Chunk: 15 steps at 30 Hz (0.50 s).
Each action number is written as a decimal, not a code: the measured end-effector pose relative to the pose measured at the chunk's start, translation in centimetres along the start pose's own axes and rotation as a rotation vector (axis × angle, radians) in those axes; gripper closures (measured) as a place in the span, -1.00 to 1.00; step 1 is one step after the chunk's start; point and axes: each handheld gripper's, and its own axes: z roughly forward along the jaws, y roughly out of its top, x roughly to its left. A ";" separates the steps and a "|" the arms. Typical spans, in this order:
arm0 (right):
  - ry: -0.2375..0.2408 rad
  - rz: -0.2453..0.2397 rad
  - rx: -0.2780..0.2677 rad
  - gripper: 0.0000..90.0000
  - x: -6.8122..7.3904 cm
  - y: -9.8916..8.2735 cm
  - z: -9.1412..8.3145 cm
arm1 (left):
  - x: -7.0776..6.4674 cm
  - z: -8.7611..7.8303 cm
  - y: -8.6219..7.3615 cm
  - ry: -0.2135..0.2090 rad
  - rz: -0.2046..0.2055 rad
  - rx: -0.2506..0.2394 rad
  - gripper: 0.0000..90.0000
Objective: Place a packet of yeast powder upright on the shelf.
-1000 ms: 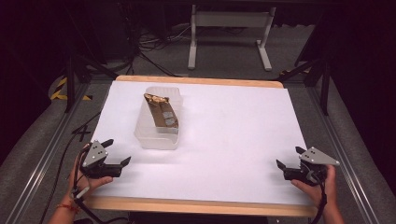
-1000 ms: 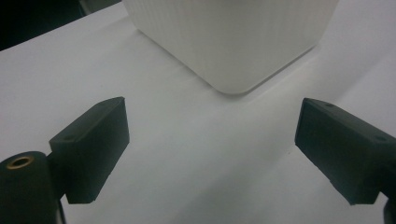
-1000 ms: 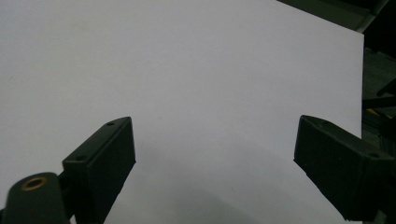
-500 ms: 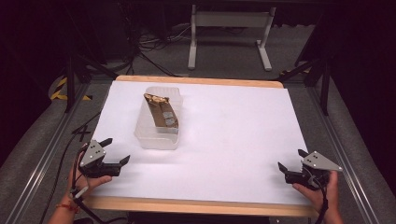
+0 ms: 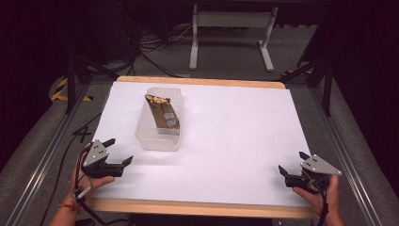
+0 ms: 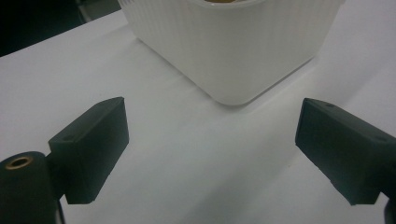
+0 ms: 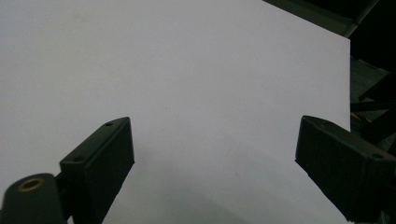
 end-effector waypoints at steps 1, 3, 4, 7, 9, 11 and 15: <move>0.003 -0.003 0.007 -0.73 0.1 0.0 0.1 | 0.0 0.0 0.0 0.002 0.002 0.002 -0.77; 0.007 -0.001 0.008 -0.74 0.3 -0.1 0.3 | -0.1 0.0 0.0 0.003 0.002 0.000 -0.77; 0.007 -0.001 0.008 -0.74 0.3 -0.1 0.3 | -0.1 0.0 0.0 0.003 0.002 0.000 -0.77; 0.014 -0.024 0.013 -0.75 0.4 -0.2 0.4 | -0.1 0.1 0.1 0.002 0.000 -0.001 -0.77; 0.017 -0.025 0.017 -0.75 0.5 -0.2 0.5 | 0.0 0.2 0.0 0.005 -0.001 0.005 -0.77; 0.008 -0.026 0.017 -0.75 0.4 -0.2 0.5 | -0.1 0.3 0.0 0.005 0.005 0.010 -0.77; 0.001 -0.017 0.016 -0.76 0.3 -0.3 0.5 | -0.2 0.4 0.1 -0.002 0.004 0.012 -0.77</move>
